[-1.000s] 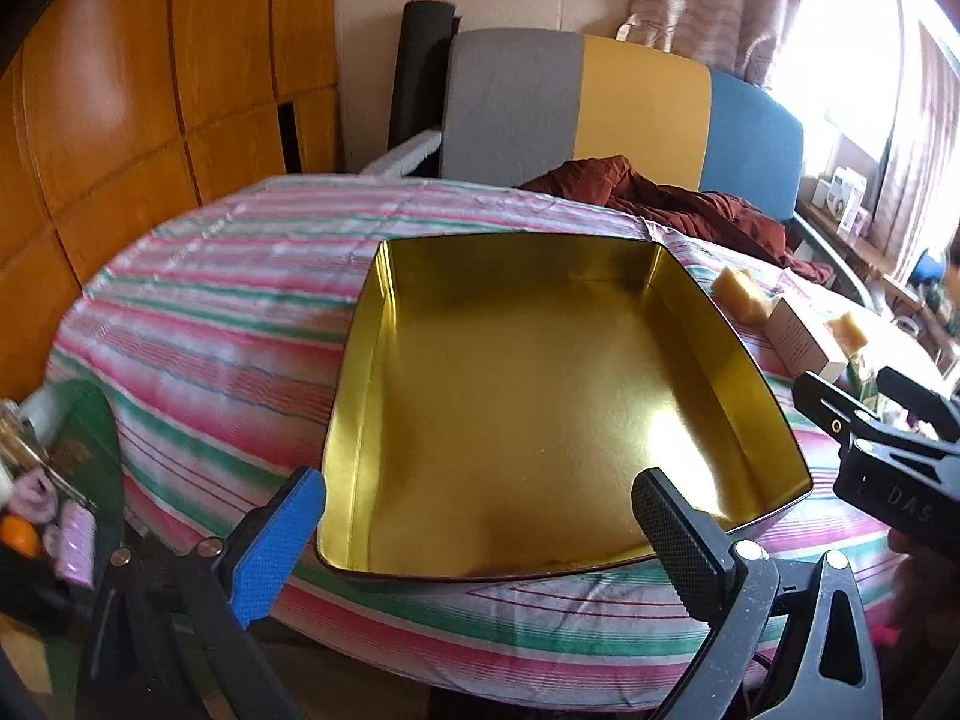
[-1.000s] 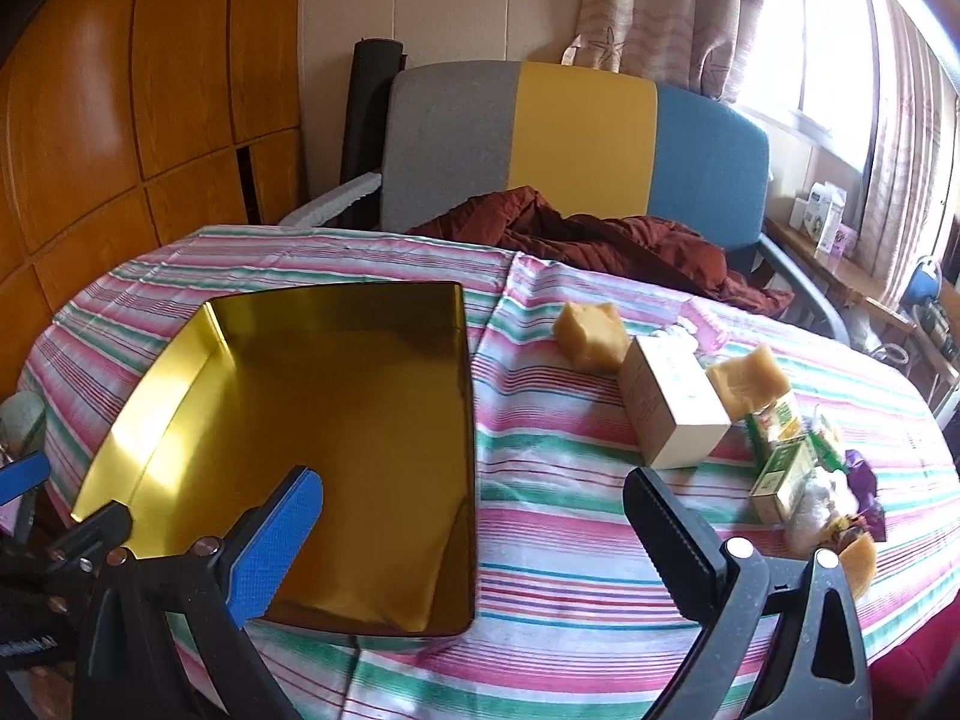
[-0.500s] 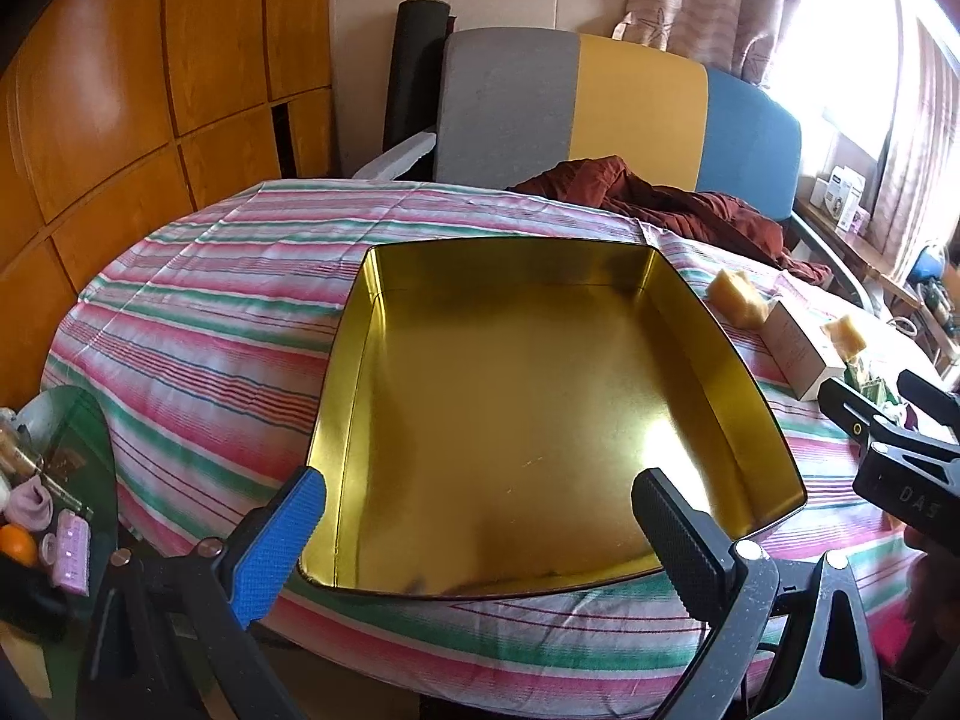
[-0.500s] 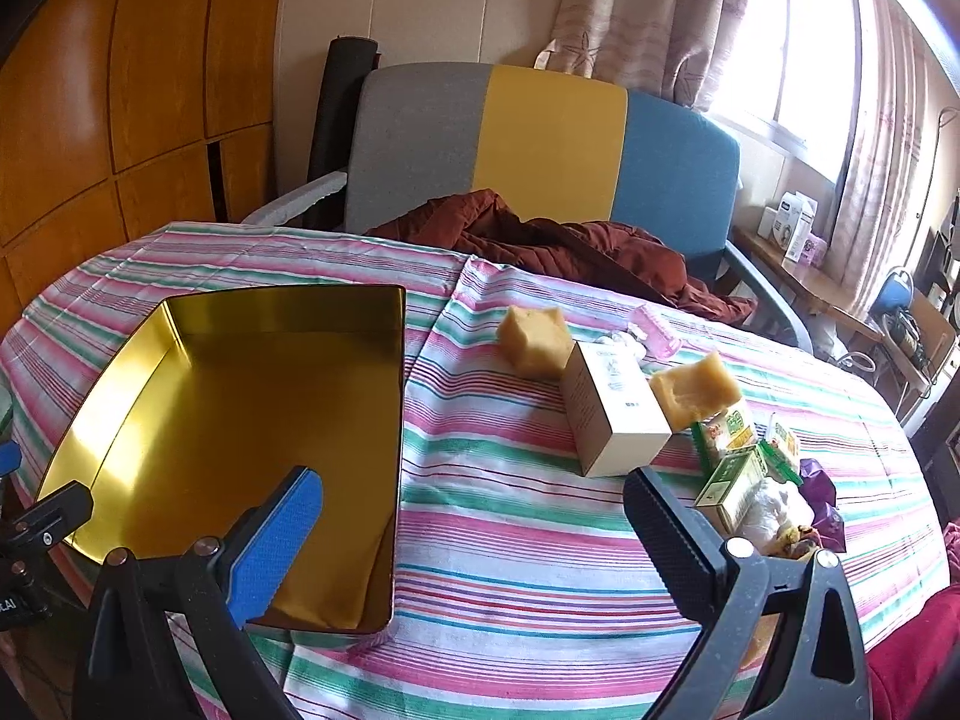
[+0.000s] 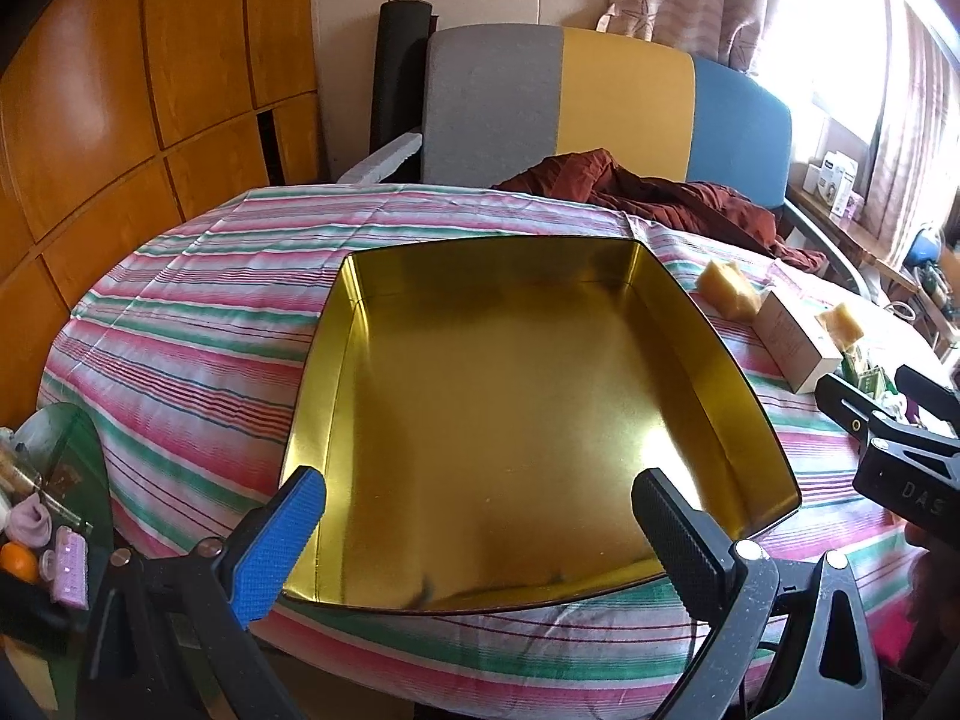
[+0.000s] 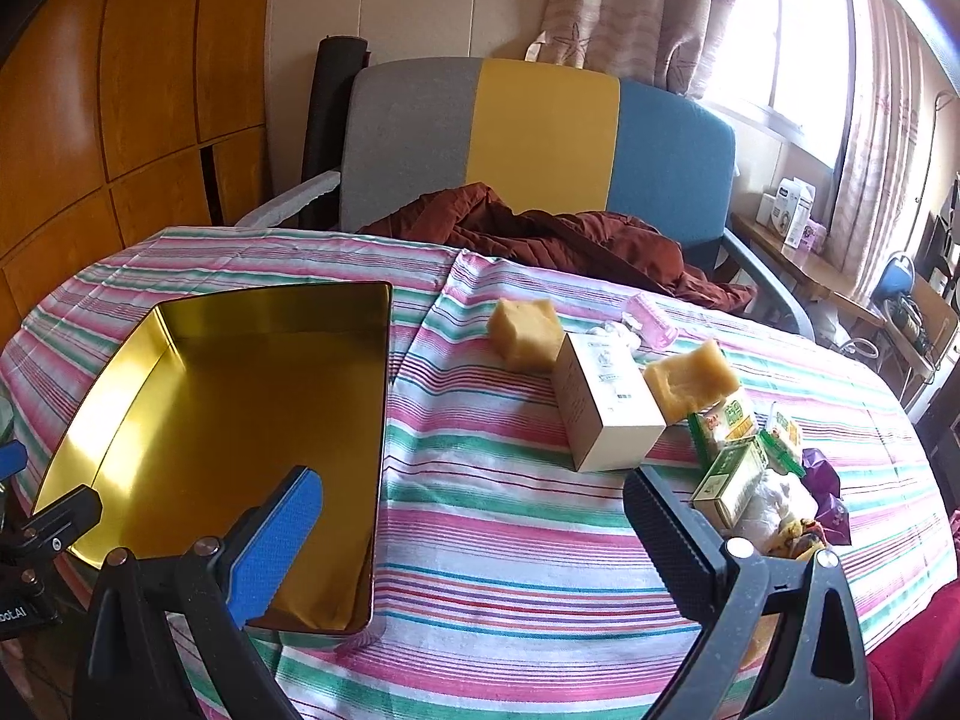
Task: Organize objects
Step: 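Move both tools from the gold tray toward the scattered items, then grasp the white box with the left tool while the right tool grasps a yellow sponge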
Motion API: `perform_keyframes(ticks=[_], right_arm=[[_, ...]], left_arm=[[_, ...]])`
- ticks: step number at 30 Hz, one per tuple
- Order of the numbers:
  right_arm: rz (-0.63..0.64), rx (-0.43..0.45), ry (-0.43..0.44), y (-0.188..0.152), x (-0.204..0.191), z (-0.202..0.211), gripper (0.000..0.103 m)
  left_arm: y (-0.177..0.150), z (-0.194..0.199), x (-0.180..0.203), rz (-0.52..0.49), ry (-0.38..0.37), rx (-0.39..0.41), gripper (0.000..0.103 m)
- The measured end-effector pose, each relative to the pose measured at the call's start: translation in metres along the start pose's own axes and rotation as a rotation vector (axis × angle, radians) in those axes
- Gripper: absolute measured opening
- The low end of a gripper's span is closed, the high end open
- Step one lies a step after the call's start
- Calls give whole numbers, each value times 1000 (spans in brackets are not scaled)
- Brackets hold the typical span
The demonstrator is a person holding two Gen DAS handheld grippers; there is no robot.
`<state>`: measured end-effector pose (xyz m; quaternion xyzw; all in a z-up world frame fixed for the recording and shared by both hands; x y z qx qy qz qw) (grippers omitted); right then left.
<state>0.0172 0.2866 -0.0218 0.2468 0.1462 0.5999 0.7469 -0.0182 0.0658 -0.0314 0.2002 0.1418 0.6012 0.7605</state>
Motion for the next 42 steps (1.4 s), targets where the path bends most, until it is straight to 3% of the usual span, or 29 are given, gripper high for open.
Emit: perform_keyframes(ticks=[7,13,21,26,33,39,41,42], right_arm=[[-34,-52,-5,2,36,-14,101],[-155,-63,-82,13,120,-16,101],[-304,-45,-212,33,237,-24,101],[-467,-69,-125,18,286,-43,101],[-563,-96,-20,9,300,-46,101],[-558,-115,-13,8,301,-50,101],[-551,-116,-17,8,300,-50,101],[-547,-117,-13,9,299,-50,101]], left_arm=[[17,5,27,-69,-69,13,103],[48,4,61,-117,-212,-22,103],[95,-3,149,-280,-232,-21,103],[118,-28,209,-368,-203,-60,103],[137,-79,279,-415,-160,-133,103],[146,-117,314,-417,-124,-187,102],[148,-126,321,-417,-129,-194,97],[147,-131,324,-422,-133,-199,86]])
Point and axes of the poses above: each gripper's, at about its wrist camera, not at the fingertips, and z roughly against the way its jaws point, x to its right, y to its top, the point moved 3 cm from there along -z, roughly the way its jaws point, and after that the axes turned 15 degrees about -x, right-handed, at the moved point
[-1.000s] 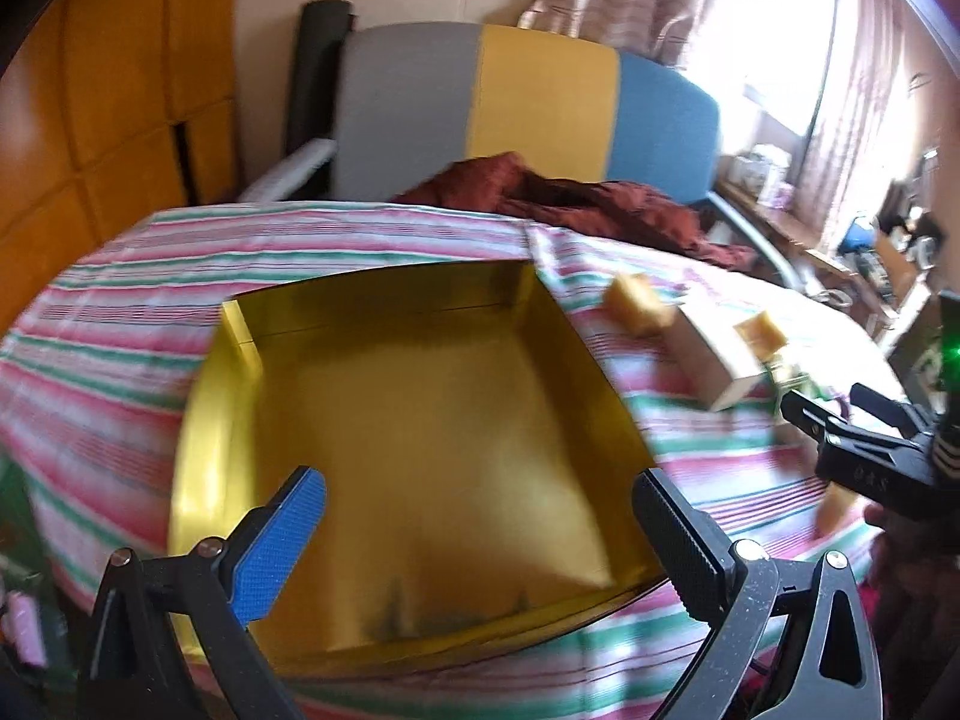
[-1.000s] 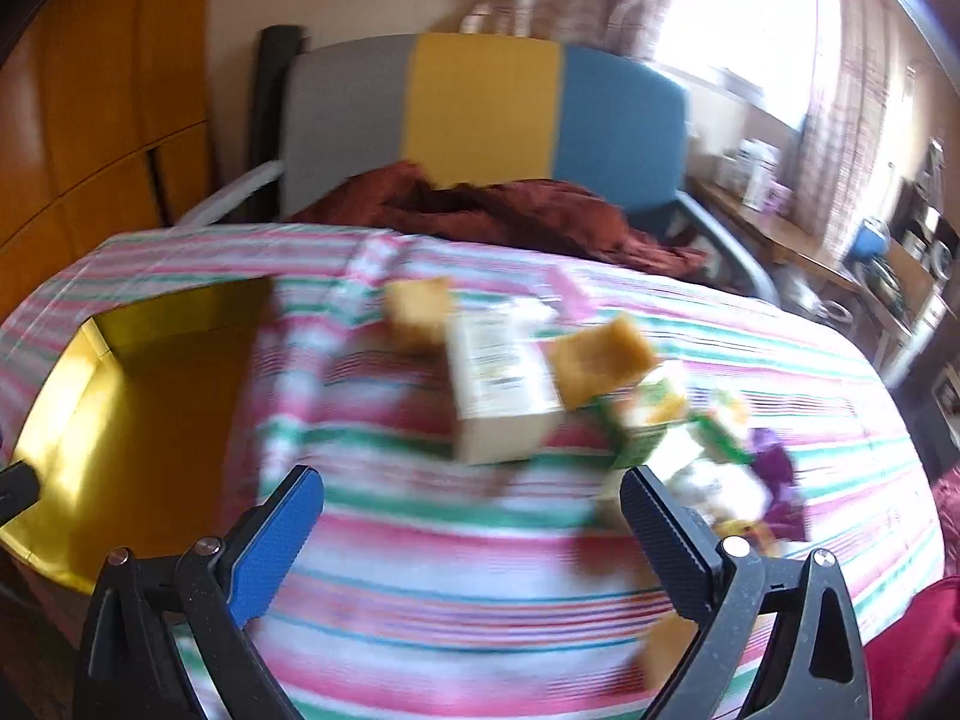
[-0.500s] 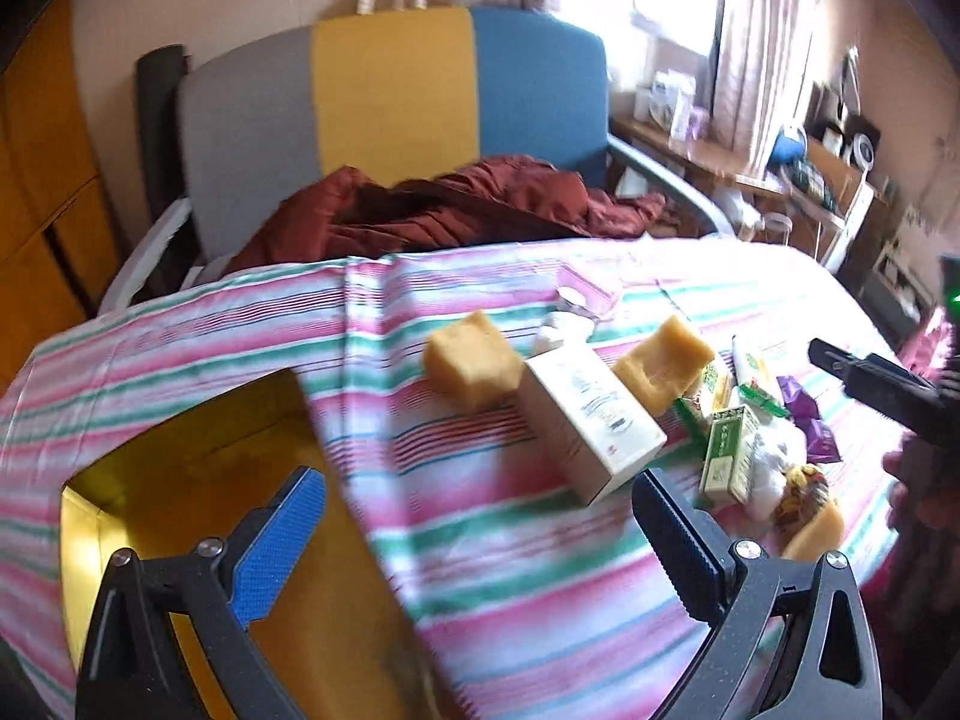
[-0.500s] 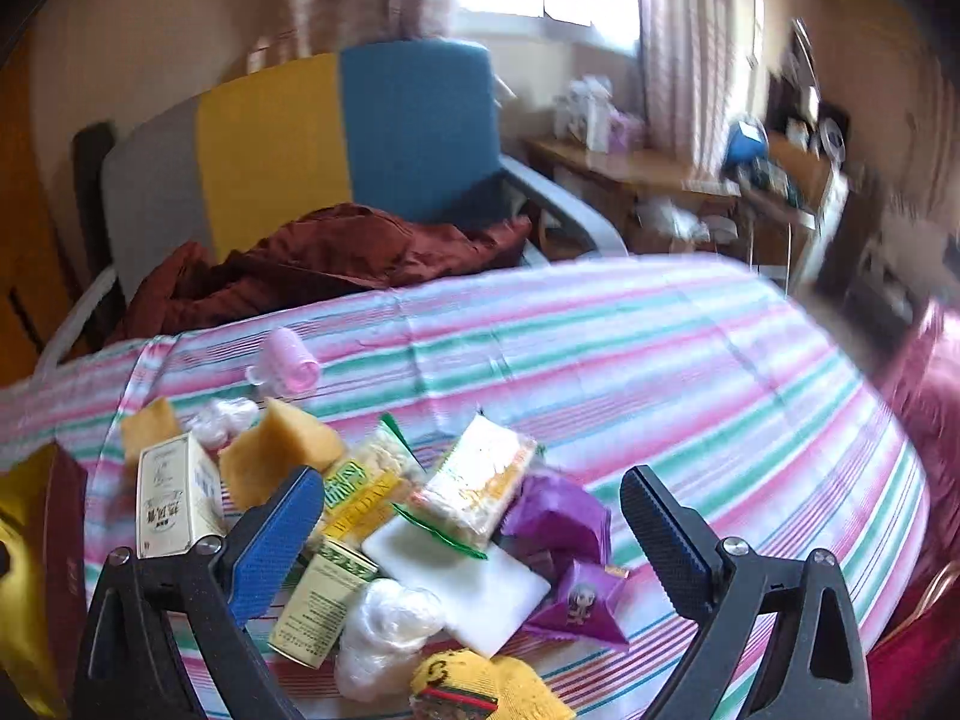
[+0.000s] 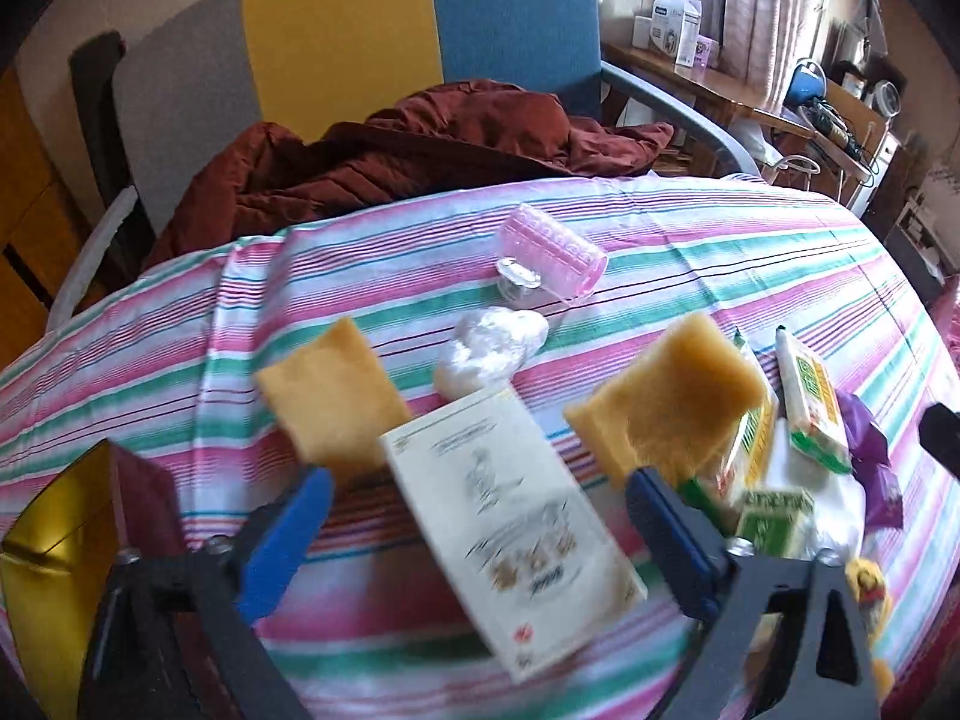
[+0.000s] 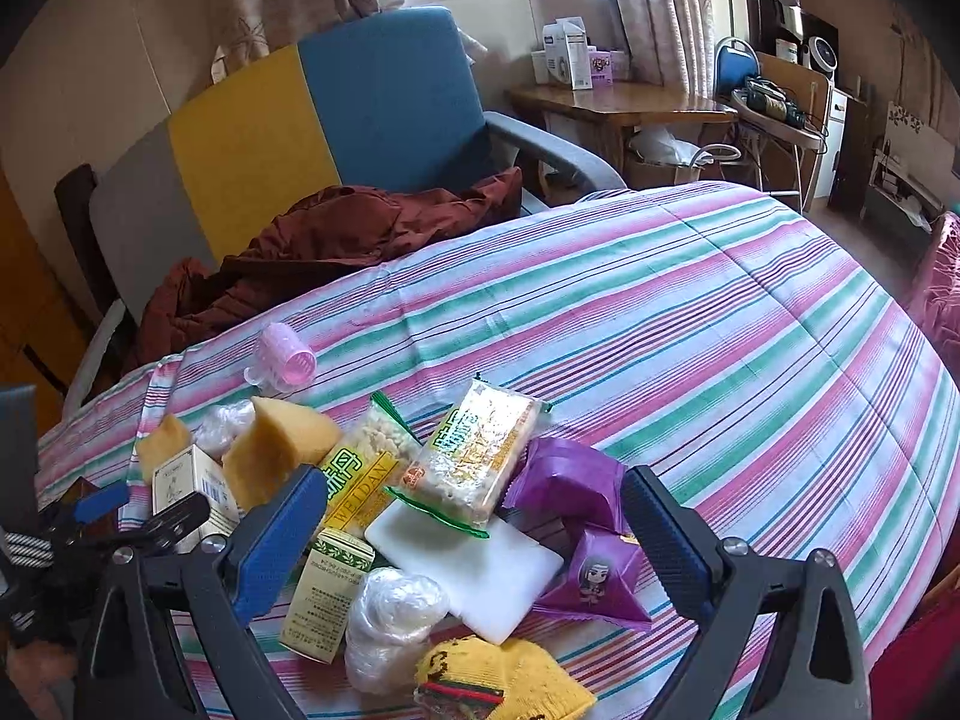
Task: Organize objects
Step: 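Grasp the white box with the left tool while the right tool grasps a yellow sponge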
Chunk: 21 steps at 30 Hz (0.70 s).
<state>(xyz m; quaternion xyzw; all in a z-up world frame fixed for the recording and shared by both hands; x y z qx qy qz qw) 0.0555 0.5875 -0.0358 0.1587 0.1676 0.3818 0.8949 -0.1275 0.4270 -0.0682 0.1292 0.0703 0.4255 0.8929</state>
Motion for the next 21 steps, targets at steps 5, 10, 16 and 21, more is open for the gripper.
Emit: perform_keyframes(ticks=[5,10,16,21], right_arm=[[33,-7,31,0,-7,-1,96],[72,-29,49,-2,-15,-4,93],[90,-70,80,-13,-22,-1,92],[127,-112,74,-50,-33,19,92]], left_arm=[[-10,-15,-10,70,-116,-45,54],[-40,-2,-14,54,-114,-33,54],[-81,19,-11,9,-134,-2,52],[-107,47,-11,-50,-149,63,52]])
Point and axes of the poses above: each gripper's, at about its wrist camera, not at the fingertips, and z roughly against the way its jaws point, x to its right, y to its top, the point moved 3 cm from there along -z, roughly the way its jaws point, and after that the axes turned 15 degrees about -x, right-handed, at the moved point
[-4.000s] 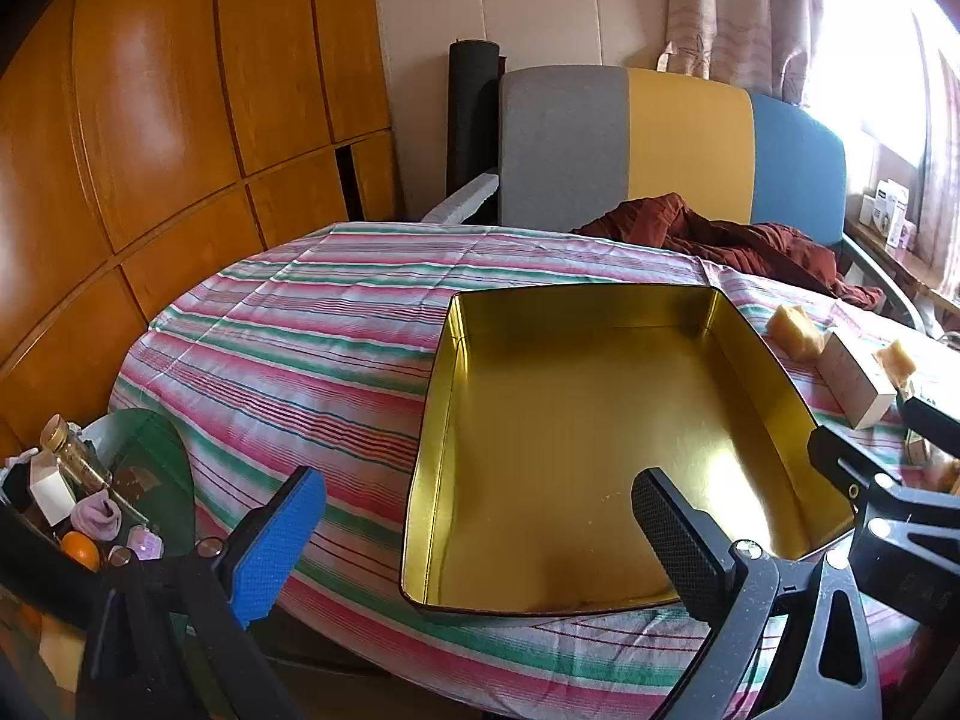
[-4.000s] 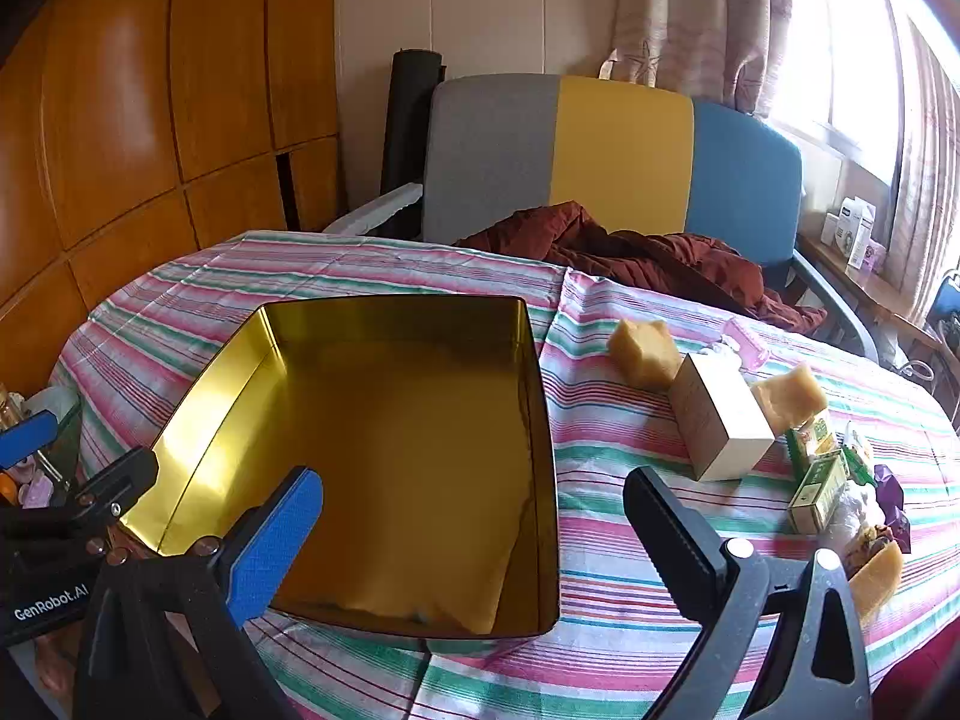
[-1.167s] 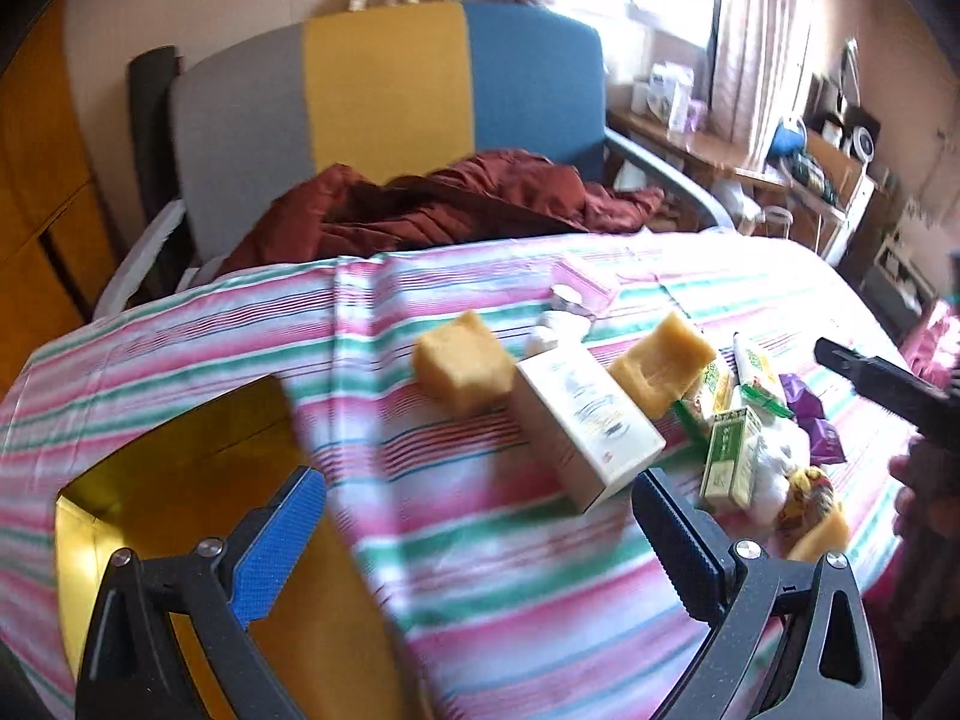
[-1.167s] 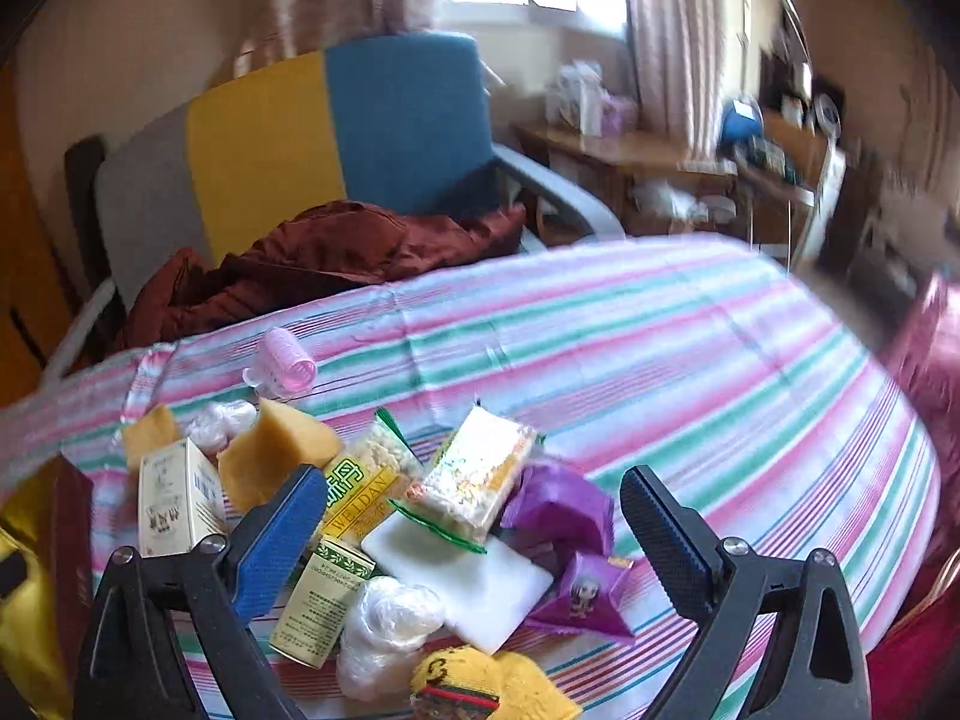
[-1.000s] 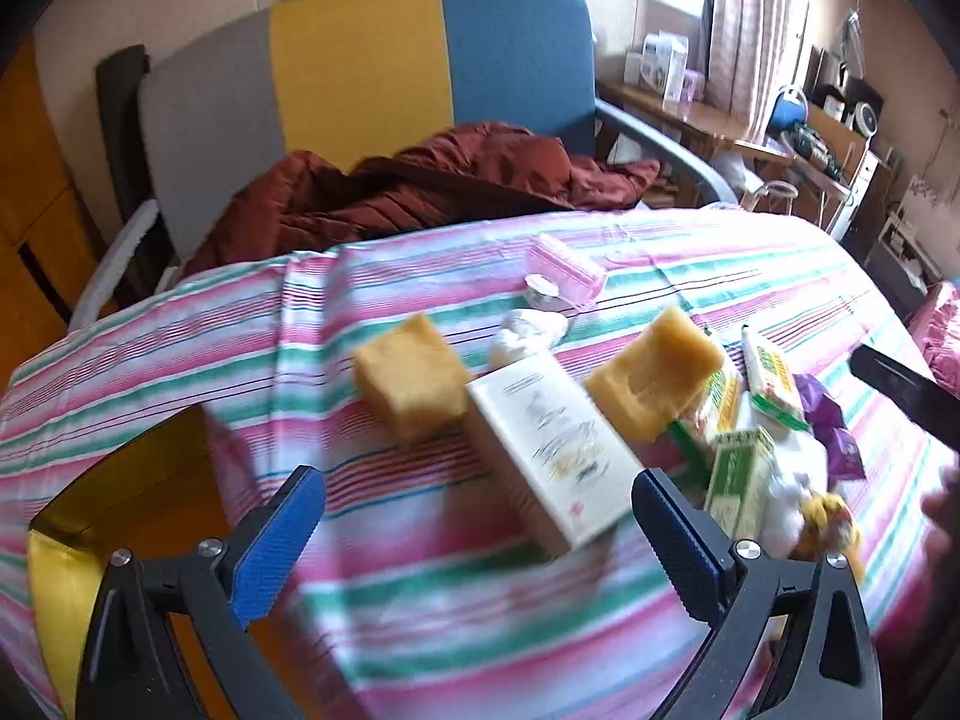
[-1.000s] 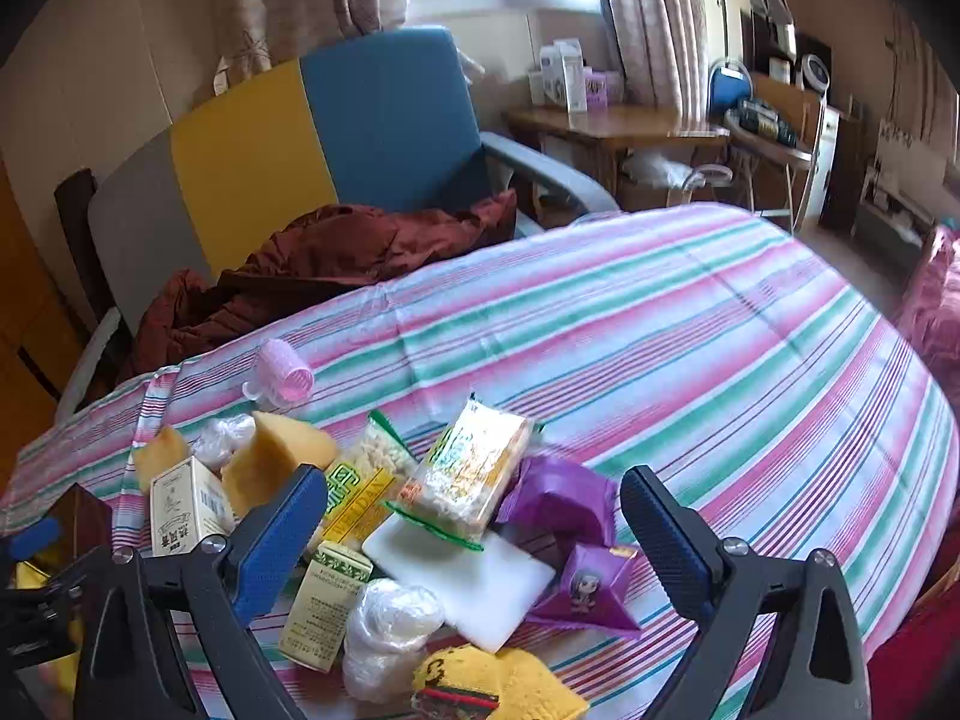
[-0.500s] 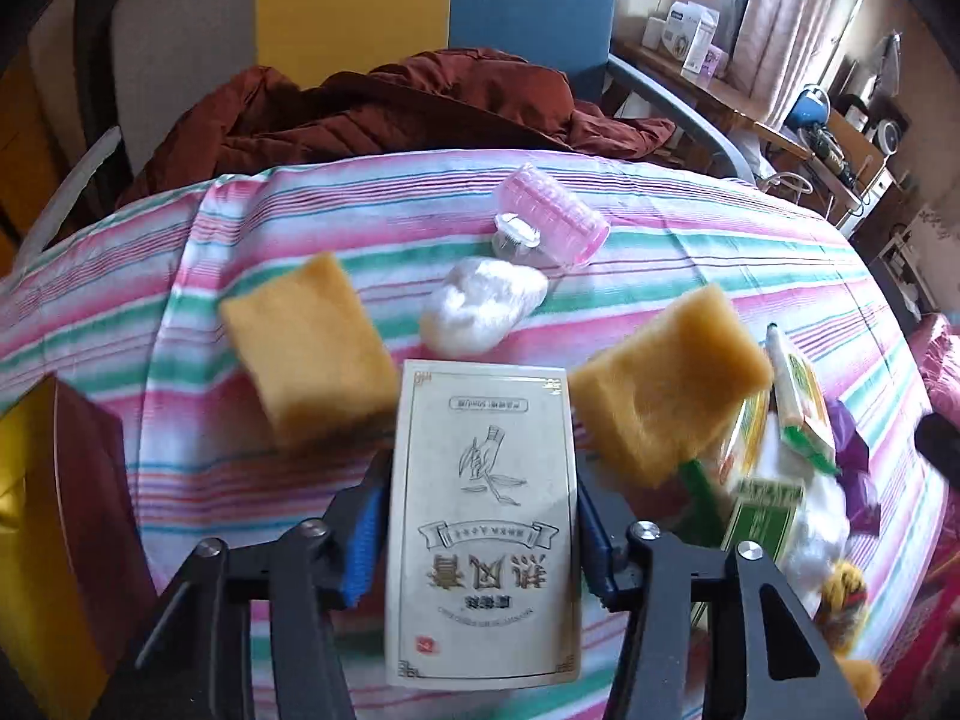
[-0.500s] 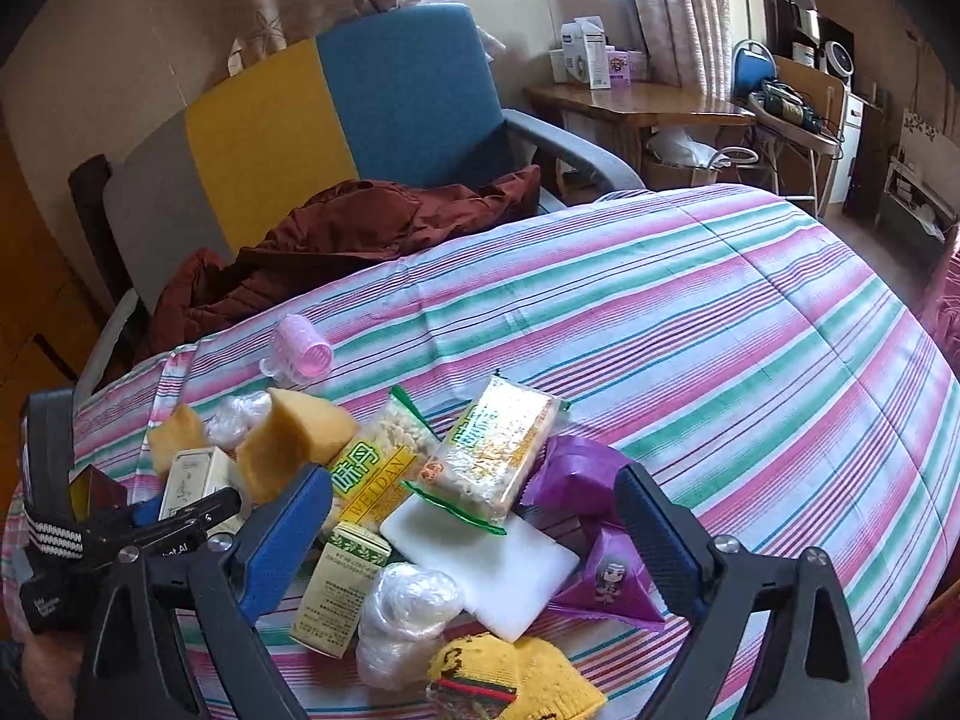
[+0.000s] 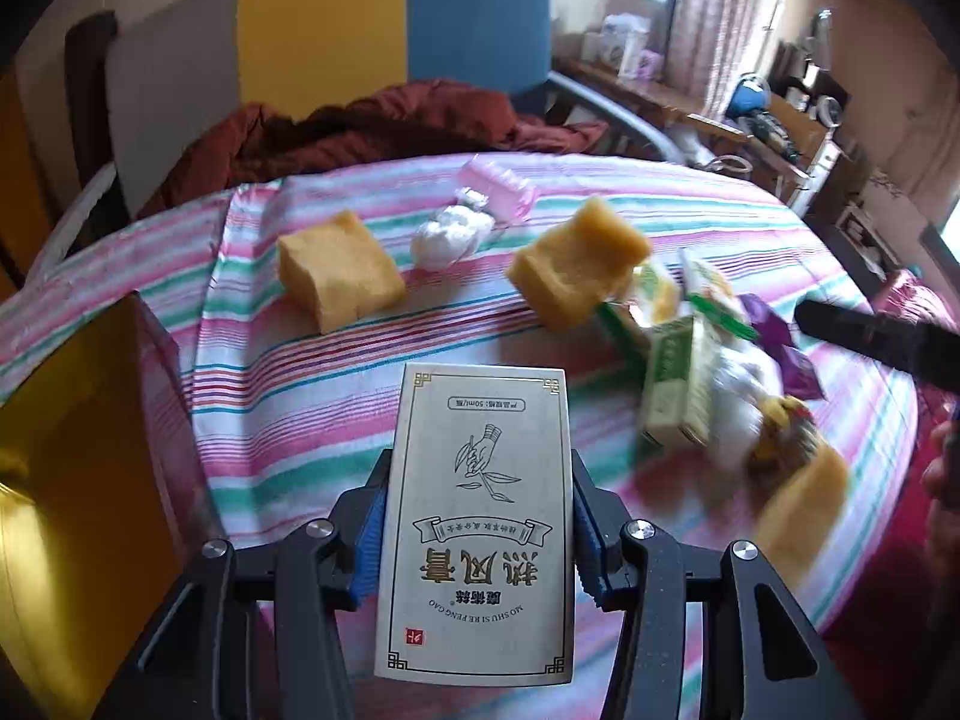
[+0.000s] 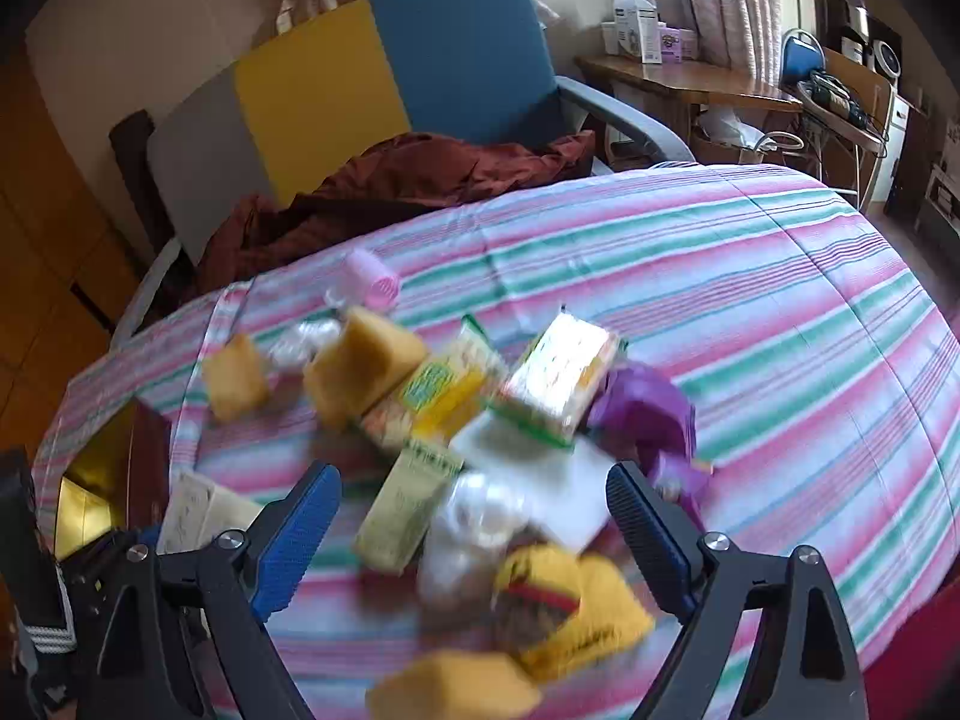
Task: Organize objects
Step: 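Grasp the white box with the left tool while the right tool grasps a yellow sponge, then carry the white box and yellow sponge into the gold tray and release both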
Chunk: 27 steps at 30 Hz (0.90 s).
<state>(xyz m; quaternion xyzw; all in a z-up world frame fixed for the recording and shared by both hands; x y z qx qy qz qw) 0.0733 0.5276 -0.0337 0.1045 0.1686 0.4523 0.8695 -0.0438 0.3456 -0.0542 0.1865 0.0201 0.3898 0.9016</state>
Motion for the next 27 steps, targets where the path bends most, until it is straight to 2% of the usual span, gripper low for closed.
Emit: perform_keyframes(ticks=[6,11,13,14,15,20,23,27], right_arm=[[-96,-26,-13,-44,8,8,92],[-149,-85,-13,-64,8,-13,92],[-165,-100,20,-71,9,-24,82],[-170,-107,49,-75,10,-29,64],[-173,-100,74,-77,9,-29,63],[-30,-38,154,-86,-22,-6,59],[34,-37,216,-91,-40,2,59],[87,-32,214,-88,-63,7,59]], left_arm=[[-19,31,-6,-1,-48,58,52],[-39,50,-16,14,-69,95,52],[-48,59,-20,19,-74,111,52],[-51,62,-21,21,-74,116,51],[-54,66,-23,24,-75,121,51],[-69,84,-34,44,-89,157,51],[-74,95,-40,57,-101,180,51],[-82,109,-58,83,-88,205,51]])
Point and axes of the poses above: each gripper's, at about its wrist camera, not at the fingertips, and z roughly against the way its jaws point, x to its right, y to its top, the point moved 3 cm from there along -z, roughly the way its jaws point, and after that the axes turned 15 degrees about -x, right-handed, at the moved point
